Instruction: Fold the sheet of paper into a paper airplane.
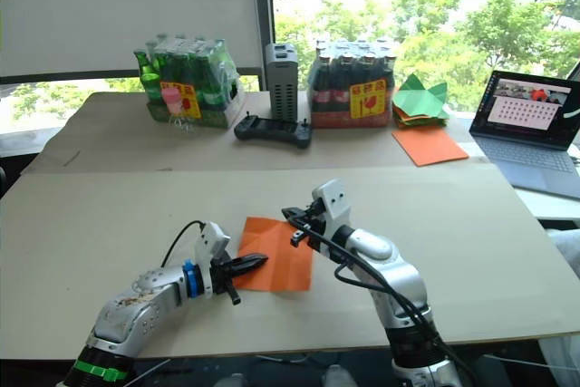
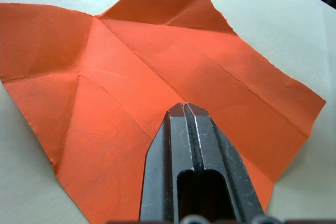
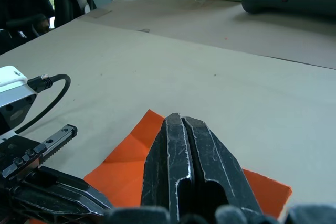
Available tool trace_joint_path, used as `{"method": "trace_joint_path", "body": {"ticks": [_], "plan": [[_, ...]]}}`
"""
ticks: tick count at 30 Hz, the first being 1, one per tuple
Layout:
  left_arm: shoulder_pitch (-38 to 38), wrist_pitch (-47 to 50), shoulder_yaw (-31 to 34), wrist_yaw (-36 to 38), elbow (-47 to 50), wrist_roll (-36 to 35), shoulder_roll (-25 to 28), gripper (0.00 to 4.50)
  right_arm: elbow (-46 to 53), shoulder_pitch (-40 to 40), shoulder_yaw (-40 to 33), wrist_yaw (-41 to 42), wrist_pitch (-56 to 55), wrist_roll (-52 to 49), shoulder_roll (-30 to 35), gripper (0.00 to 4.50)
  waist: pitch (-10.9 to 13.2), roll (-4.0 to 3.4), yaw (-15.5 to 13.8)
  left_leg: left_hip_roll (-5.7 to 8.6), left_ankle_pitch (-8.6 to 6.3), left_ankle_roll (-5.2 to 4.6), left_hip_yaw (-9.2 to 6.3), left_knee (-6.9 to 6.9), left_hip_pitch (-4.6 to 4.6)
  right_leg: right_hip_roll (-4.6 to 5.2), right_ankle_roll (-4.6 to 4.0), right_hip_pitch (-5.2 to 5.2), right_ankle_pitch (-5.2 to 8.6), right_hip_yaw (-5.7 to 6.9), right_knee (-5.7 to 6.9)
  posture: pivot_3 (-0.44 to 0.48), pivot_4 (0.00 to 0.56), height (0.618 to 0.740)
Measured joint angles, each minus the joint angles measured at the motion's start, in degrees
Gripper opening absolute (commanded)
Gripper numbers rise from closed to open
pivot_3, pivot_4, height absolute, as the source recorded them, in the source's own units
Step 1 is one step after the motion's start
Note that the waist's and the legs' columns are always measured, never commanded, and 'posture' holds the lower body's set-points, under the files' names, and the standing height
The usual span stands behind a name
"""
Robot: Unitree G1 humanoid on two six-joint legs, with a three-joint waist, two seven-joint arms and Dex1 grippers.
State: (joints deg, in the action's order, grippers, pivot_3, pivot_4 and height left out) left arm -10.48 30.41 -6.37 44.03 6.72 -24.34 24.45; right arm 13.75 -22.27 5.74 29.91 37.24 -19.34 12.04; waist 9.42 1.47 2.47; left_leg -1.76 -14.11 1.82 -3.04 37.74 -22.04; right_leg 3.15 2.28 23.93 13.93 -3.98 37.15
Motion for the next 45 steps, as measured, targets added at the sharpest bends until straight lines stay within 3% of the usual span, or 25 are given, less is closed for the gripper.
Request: {"method": "trace_joint_path", "body": {"ticks": [1, 2, 9, 19, 37, 38, 44, 45], "plan": [[0.0, 0.0, 0.0, 0.0, 0.0, 0.0, 0.0, 0.00, 0.0, -0.1, 0.0, -0.1, 0.0, 0.0, 0.3, 0.03, 0.0, 0.00, 0.0, 0.00, 0.00, 0.00, 0.00, 0.00, 0.00, 0.00, 0.00, 0.00, 0.00, 0.00, 0.00, 0.000, 0.150, 0.740], [0.0, 0.0, 0.0, 0.0, 0.0, 0.0, 0.0, 0.00, 0.0, -0.2, 0.0, -0.1, 0.0, 0.1, 0.8, 0.30, 0.0, 0.00, 0.0, 0.00, 0.00, 0.00, 0.00, 0.00, -0.01, 0.00, 0.00, 0.00, 0.00, 0.00, -0.01, 0.000, 0.150, 0.740], [0.0, 0.1, 0.0, 0.0, 0.0, 0.0, 0.0, 0.00, -0.8, -0.6, -1.1, -2.5, -0.1, 0.1, 0.8, 2.59, 0.0, 0.00, 0.0, 0.00, 0.00, 0.00, 0.01, 0.00, -0.01, 0.00, 0.00, 0.00, 0.00, 0.00, -0.01, 0.000, 0.150, 0.740], [0.0, 0.3, 0.0, 0.0, 0.1, 0.0, 0.0, 0.00, -7.0, -0.9, -2.6, -7.5, 0.6, 1.8, 0.2, 2.59, 0.0, 0.00, 0.0, 0.00, 0.00, 0.00, 0.01, 0.00, -0.02, 0.00, 0.00, 0.01, 0.00, 0.00, -0.01, 0.000, 0.150, 0.740], [0.0, 0.8, 0.2, -0.2, 0.4, 0.0, 0.0, 0.00, -5.6, 0.7, -2.2, -6.3, 6.0, -0.1, -0.2, 2.59, 0.0, 0.00, 0.0, 0.00, 0.00, 0.00, 0.01, 0.00, -0.02, 0.00, 0.00, 0.01, 0.00, 0.00, -0.01, 0.000, 0.150, 0.740], [0.0, 0.8, 0.2, -0.2, 0.4, 0.0, 0.0, 0.00, -5.4, 0.7, -2.1, -6.2, 6.0, -0.1, -0.1, 2.06, 0.0, 0.00, 0.0, 0.00, 0.00, 0.00, 0.01, 0.00, -0.02, 0.00, 0.01, 0.01, 0.00, -0.01, -0.01, 0.000, 0.150, 0.740], [0.1, 0.8, 0.2, -0.3, 0.5, 0.0, 0.0, 0.00, -3.9, 0.9, -0.2, -4.4, 6.0, 0.0, 1.2, 0.05, 0.0, 0.00, 0.0, 0.00, 0.00, 0.00, 0.01, 0.00, -0.02, 0.00, 0.00, 0.02, 0.00, -0.01, -0.02, 0.000, 0.150, 0.740], [0.1, 0.8, 0.2, -0.3, 0.5, 0.0, 0.0, 0.00, -3.7, 1.0, 0.5, -4.1, 6.0, 0.0, 1.5, 0.05, 0.0, 0.00, 0.0, 0.00, 0.00, 0.00, 0.01, 0.00, -0.02, 0.00, 0.00, 0.02, 0.00, 0.00, -0.01, 0.000, 0.150, 0.740]]}}
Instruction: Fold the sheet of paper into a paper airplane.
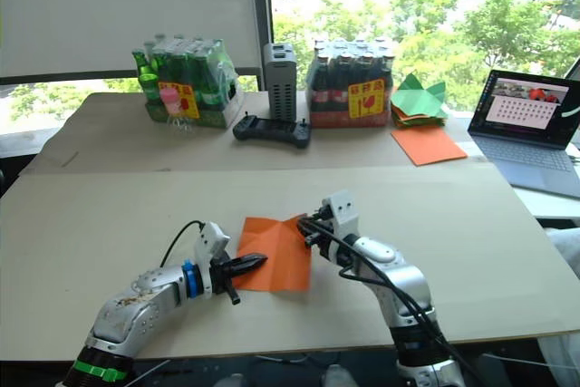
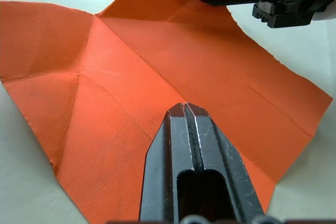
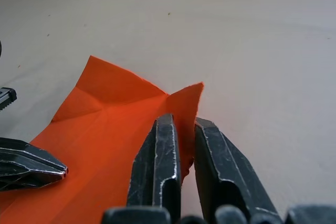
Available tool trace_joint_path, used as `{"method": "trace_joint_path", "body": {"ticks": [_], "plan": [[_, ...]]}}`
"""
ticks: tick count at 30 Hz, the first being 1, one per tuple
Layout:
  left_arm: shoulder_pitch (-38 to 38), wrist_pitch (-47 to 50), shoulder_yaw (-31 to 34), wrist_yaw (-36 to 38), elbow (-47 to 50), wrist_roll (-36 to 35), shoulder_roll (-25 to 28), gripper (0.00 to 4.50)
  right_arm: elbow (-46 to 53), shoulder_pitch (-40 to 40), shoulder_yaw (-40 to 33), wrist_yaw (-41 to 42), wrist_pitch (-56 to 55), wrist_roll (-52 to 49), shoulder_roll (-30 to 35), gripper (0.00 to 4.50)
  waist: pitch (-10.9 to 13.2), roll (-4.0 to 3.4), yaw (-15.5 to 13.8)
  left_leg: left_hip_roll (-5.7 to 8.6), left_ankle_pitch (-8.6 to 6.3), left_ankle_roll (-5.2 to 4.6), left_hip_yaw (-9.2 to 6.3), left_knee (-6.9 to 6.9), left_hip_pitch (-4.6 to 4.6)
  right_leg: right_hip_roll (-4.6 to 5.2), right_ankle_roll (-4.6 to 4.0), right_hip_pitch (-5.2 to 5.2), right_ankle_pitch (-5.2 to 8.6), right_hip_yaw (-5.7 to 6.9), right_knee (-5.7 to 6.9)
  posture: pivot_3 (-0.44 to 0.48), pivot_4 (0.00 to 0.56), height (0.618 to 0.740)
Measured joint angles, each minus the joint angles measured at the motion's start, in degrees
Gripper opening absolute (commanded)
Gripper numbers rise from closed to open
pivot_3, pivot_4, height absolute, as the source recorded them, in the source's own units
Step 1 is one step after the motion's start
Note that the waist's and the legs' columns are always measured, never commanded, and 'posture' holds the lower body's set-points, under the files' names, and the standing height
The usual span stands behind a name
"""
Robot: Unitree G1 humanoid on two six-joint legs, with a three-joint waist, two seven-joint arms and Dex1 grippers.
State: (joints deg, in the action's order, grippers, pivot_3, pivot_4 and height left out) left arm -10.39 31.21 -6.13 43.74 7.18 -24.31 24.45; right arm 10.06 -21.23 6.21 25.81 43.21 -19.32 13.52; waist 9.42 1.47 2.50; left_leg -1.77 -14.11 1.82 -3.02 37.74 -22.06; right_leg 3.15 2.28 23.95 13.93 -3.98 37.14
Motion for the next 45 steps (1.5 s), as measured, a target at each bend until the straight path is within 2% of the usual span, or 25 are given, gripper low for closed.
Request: {"method": "trace_joint_path", "body": {"ticks": [6, 11, 24, 33, 38, 45], "plan": [[0.0, 0.0, 0.0, -0.1, 0.0, 0.0, 0.0, 0.00, 0.9, 0.2, 2.6, 0.6, -0.6, 1.4, 1.8, 0.05, 0.0, 0.00, 0.0, 0.00, 0.00, 0.00, 0.00, 0.00, 0.00, 0.00, 0.00, 0.00, 0.00, 0.00, 0.00, 0.000, 0.150, 0.740], [0.1, 0.0, 0.0, -0.1, 0.1, 0.0, 0.0, 0.00, 2.0, 0.1, 8.7, 1.7, -7.6, 8.7, 6.2, 0.05, 0.0, 0.00, 0.0, 0.01, 0.00, 0.00, 0.01, 0.00, -0.01, 0.00, 0.01, 0.02, 0.01, 0.00, -0.01, 0.000, 0.150, 0.740], [-0.6, 1.4, 0.1, -0.6, 0.1, -0.5, -0.8, 0.00, -3.6, -5.6, 28.1, 0.9, -34.1, 43.6, 18.5, 0.05, 0.0, 0.01, -0.1, 0.03, 0.00, 0.00, 0.02, 0.02, -0.03, 0.01, 0.01, 0.03, 0.00, -0.01, -0.03, 0.000, 0.150, 0.740], [-5.0, 6.5, 2.2, -4.3, 0.1, -3.1, -5.0, 0.00, -6.2, -7.9, 30.5, 2.1, -43.3, 57.1, 19.7, 0.05, 0.0, 0.04, -0.1, 0.04, 0.00, 0.00, -0.01, 0.04, -0.19, 0.03, 0.01, 0.15, -0.01, 0.01, -0.04, 0.000, 0.150, 0.740], [-9.5, 10.0, 5.1, -7.4, 1.2, -6.6, -7.9, 0.00, -6.4, -7.9, 30.3, 3.7, -45.3, 58.9, 19.0, 0.05, 0.0, 0.04, 0.0, 0.04, 0.00, 0.00, -0.02, 0.04, -0.16, 0.02, 0.01, 0.13, -0.02, 0.00, -0.04, 0.000, 0.150, 0.740], [-11.1, 11.2, 5.3, -9.4, 1.5, -7.1, -8.2, 0.00, -6.7, -7.4, 28.9, 5.1, -45.5, 59.6, 17.9, 0.05, 0.0, 0.04, 0.0, 0.04, 0.00, 0.01, -0.02, 0.04, -0.15, 0.03, 0.01, 0.11, -0.02, 0.00, -0.03, 0.000, 0.150, 0.740]]}}
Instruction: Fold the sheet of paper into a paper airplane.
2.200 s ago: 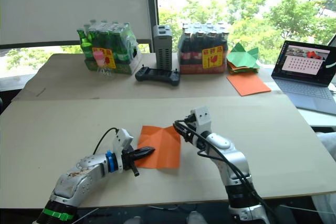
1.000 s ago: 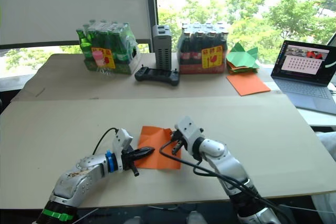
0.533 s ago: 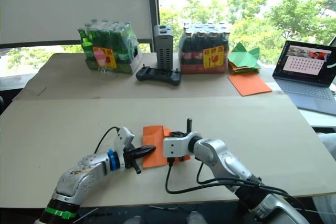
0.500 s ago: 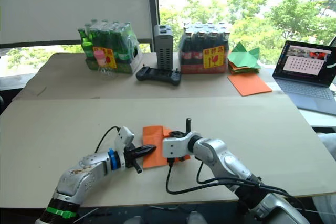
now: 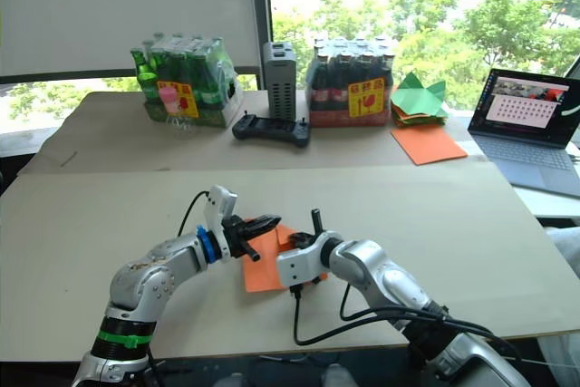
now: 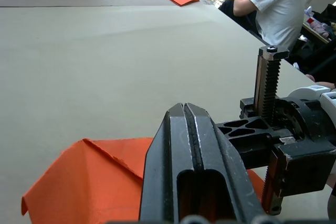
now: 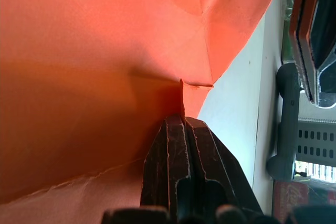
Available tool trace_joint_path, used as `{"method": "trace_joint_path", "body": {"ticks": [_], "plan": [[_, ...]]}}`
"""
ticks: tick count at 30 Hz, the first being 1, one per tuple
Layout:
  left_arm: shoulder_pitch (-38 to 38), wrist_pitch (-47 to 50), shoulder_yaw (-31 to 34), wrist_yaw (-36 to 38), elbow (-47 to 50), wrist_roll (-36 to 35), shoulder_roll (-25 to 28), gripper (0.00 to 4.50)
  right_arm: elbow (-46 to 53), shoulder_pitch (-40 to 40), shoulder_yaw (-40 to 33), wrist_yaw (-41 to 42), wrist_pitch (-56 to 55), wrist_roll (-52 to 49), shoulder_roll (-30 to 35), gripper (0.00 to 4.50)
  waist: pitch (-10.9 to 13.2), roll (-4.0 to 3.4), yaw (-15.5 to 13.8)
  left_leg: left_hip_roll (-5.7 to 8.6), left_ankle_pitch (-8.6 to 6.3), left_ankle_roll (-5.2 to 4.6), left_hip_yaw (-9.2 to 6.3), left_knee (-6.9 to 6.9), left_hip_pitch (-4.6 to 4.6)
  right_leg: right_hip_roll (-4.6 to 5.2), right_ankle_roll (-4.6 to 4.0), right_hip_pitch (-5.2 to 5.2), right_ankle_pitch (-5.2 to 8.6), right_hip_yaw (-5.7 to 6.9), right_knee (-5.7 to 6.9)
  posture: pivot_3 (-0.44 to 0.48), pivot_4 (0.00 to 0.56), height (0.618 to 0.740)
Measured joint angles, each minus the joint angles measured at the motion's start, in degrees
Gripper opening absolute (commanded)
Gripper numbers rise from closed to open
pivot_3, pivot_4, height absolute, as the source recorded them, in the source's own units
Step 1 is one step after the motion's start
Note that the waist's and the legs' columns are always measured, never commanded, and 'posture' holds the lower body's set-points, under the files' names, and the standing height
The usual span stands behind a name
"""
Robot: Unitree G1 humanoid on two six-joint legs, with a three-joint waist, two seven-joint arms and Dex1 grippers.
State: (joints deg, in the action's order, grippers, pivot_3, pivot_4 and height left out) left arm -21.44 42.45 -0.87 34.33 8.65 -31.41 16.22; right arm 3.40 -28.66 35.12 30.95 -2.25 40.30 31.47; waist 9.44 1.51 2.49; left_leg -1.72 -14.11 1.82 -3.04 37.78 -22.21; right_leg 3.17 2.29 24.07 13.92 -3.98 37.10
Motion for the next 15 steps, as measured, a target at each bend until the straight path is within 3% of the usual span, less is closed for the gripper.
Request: {"method": "trace_joint_path", "body": {"ticks": [15], "plan": [[-3.4, -6.0, -4.8, 0.5, -11.8, 9.3, 0.1, 0.00, 0.0, 0.8, -1.7, 1.7, -0.6, 1.2, -1.7, 0.05, 0.0, 0.00, 0.0, 0.02, 0.00, 0.00, 0.00, 0.00, 0.01, 0.00, 0.00, -0.01, -0.01, 0.00, 0.01, 0.000, 0.150, 0.740]]}}
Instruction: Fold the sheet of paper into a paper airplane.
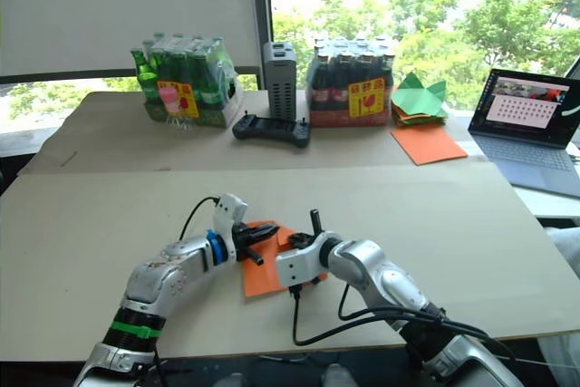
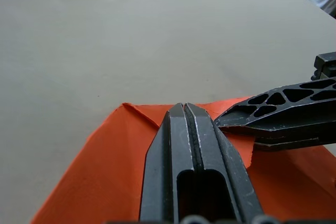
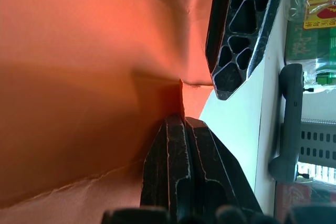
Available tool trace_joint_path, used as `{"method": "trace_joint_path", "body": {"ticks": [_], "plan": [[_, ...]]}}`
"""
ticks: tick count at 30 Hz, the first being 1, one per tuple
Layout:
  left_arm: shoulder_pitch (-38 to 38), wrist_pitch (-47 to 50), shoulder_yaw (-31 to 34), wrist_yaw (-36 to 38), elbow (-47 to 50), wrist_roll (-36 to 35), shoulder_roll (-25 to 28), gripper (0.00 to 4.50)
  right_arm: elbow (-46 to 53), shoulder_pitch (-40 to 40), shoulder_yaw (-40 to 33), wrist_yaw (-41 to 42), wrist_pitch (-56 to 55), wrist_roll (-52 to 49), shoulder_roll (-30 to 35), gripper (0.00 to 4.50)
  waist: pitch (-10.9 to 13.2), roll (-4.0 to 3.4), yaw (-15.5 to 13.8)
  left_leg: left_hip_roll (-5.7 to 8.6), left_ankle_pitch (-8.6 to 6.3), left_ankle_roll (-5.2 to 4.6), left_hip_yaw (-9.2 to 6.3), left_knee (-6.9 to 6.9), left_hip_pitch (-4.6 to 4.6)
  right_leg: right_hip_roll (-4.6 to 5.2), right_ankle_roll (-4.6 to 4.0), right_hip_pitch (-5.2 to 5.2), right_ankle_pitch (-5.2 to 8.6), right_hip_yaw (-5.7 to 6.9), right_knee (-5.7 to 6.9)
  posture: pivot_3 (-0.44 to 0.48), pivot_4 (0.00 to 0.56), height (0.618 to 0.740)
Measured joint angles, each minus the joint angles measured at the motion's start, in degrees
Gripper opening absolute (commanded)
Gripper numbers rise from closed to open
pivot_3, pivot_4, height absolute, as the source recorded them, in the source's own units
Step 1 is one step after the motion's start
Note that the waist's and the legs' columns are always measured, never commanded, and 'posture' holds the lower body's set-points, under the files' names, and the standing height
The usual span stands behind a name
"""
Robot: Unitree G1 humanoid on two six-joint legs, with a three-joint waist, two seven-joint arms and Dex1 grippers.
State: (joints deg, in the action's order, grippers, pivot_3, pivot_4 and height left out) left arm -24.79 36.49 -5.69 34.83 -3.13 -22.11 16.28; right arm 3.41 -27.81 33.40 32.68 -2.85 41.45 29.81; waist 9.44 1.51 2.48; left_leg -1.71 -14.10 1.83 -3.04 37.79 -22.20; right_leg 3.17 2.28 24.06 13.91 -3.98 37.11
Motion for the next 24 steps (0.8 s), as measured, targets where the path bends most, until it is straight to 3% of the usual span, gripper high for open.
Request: {"method": "trace_joint_path", "body": {"ticks": [17, 20, 24], "plan": [[-2.4, -4.4, -2.9, 2.2, -5.9, 4.4, -2.2, 0.00, 0.9, 2.8, -3.6, 3.4, 1.4, -2.3, -2.7, 0.05, 0.0, 0.00, 0.0, 0.01, 0.00, 0.00, 0.00, 0.01, 0.04, 0.00, 0.01, -0.05, 0.00, 0.00, 0.01, 0.000, 0.150, 0.740], [-2.6, -5.1, -3.0, 2.4, -6.5, 4.9, -2.3, 0.00, 2.0, 4.3, -5.2, 5.0, 2.8, -5.2, -4.0, 0.86, 0.0, 0.00, 0.0, 0.01, 0.00, 0.00, 0.00, 0.01, 0.08, 0.01, 0.01, -0.09, 0.00, 0.00, 0.01, 0.000, 0.150, 0.740], [-3.2, -5.4, -3.2, 2.5, -7.5, 5.5, -2.6, 0.00, 3.6, 5.1, -6.4, 7.2, 4.5, -9.5, -5.8, 2.30, 0.0, 0.00, 0.0, 0.01, 0.00, 0.00, -0.01, 0.01, 0.23, 0.00, 0.01, -0.26, 0.00, 0.01, 0.01, 0.000, 0.150, 0.740]]}}
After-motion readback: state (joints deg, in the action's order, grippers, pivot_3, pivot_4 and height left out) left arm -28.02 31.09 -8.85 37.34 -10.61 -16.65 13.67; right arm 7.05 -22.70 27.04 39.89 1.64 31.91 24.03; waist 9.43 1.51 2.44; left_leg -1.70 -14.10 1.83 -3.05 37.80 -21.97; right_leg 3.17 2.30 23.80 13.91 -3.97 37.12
